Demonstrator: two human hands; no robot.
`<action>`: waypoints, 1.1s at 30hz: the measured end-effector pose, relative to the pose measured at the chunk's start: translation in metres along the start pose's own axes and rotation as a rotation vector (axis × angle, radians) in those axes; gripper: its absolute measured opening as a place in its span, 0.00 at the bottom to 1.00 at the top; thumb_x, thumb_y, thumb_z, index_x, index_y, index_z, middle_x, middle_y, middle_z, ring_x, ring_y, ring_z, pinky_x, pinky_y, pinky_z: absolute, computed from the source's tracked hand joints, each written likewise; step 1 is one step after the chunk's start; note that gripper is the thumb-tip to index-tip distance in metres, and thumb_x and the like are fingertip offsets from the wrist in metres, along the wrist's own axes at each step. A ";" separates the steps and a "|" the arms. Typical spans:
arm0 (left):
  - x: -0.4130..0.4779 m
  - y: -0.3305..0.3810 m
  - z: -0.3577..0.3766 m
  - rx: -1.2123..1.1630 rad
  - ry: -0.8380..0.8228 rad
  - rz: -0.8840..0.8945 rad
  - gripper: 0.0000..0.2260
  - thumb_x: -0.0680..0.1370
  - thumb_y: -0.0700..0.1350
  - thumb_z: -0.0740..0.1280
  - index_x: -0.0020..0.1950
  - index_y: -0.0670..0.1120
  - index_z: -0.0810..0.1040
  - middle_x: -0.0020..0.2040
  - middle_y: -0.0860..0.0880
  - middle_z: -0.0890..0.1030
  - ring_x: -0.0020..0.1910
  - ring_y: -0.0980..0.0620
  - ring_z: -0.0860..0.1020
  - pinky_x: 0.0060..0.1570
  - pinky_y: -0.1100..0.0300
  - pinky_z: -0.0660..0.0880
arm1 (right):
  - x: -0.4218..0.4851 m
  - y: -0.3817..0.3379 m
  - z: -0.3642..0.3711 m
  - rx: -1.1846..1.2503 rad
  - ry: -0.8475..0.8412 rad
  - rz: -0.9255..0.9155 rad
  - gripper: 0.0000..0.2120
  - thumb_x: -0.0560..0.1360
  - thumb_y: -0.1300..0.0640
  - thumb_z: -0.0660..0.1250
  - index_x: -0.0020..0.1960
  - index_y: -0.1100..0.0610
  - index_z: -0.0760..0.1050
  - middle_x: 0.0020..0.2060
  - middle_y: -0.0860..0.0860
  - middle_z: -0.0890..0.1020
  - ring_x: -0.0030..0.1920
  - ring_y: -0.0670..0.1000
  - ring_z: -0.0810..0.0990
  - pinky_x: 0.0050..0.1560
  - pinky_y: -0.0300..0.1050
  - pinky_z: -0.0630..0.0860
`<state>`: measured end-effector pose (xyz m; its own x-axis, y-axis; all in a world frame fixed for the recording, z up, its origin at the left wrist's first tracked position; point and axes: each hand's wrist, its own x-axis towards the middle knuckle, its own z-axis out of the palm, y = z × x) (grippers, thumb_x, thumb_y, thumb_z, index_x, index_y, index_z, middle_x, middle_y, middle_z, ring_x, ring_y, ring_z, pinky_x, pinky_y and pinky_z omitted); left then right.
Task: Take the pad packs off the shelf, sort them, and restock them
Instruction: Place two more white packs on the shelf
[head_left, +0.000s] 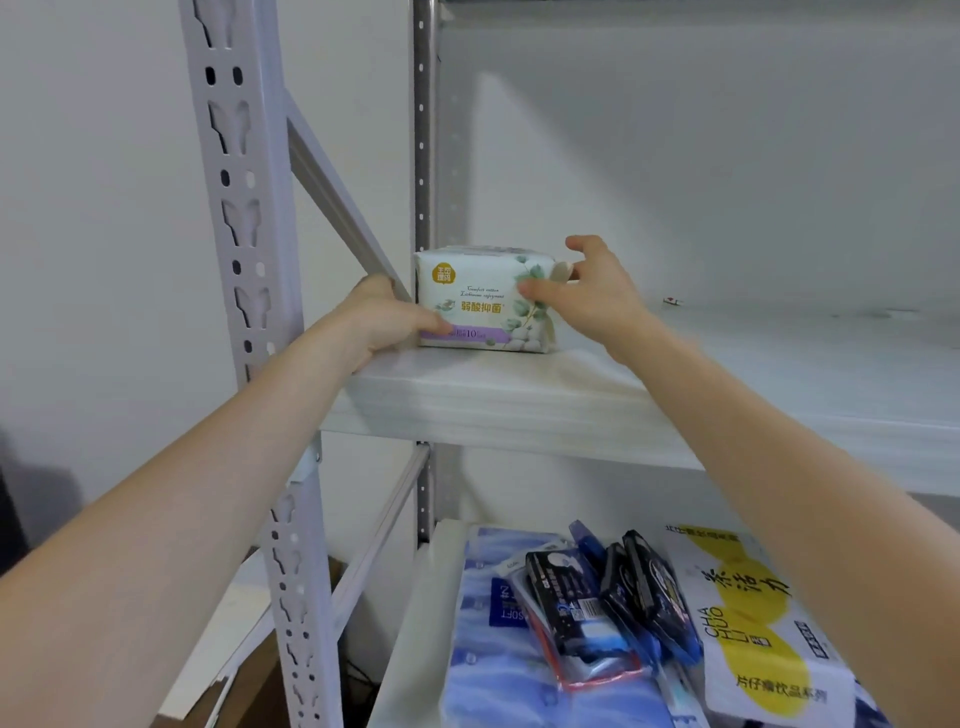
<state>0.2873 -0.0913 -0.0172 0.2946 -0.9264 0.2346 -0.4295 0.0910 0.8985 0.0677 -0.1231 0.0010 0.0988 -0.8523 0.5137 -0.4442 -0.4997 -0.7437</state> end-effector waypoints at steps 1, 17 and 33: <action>-0.005 0.000 0.002 0.032 0.052 0.030 0.33 0.66 0.46 0.79 0.66 0.42 0.69 0.55 0.47 0.77 0.55 0.47 0.76 0.50 0.56 0.74 | -0.006 0.000 0.001 -0.031 0.031 -0.015 0.38 0.71 0.49 0.73 0.74 0.54 0.58 0.65 0.55 0.73 0.62 0.54 0.74 0.56 0.43 0.70; -0.162 -0.081 -0.002 0.760 0.264 0.730 0.26 0.79 0.49 0.63 0.73 0.40 0.64 0.75 0.38 0.63 0.73 0.37 0.61 0.71 0.41 0.56 | -0.204 0.005 -0.001 -0.839 0.174 -0.315 0.27 0.79 0.47 0.58 0.74 0.56 0.59 0.75 0.57 0.62 0.73 0.58 0.62 0.70 0.61 0.58; -0.375 -0.204 0.096 0.968 -0.044 0.598 0.30 0.79 0.52 0.61 0.78 0.44 0.58 0.79 0.42 0.53 0.78 0.43 0.50 0.75 0.41 0.47 | -0.431 0.119 -0.027 -1.038 -0.085 -0.003 0.31 0.79 0.42 0.54 0.78 0.53 0.51 0.78 0.55 0.54 0.77 0.55 0.51 0.73 0.62 0.43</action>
<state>0.1827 0.2025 -0.3236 -0.2009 -0.8431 0.4988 -0.9753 0.2199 -0.0210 -0.0521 0.1892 -0.2976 0.1460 -0.8795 0.4530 -0.9874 -0.1577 0.0122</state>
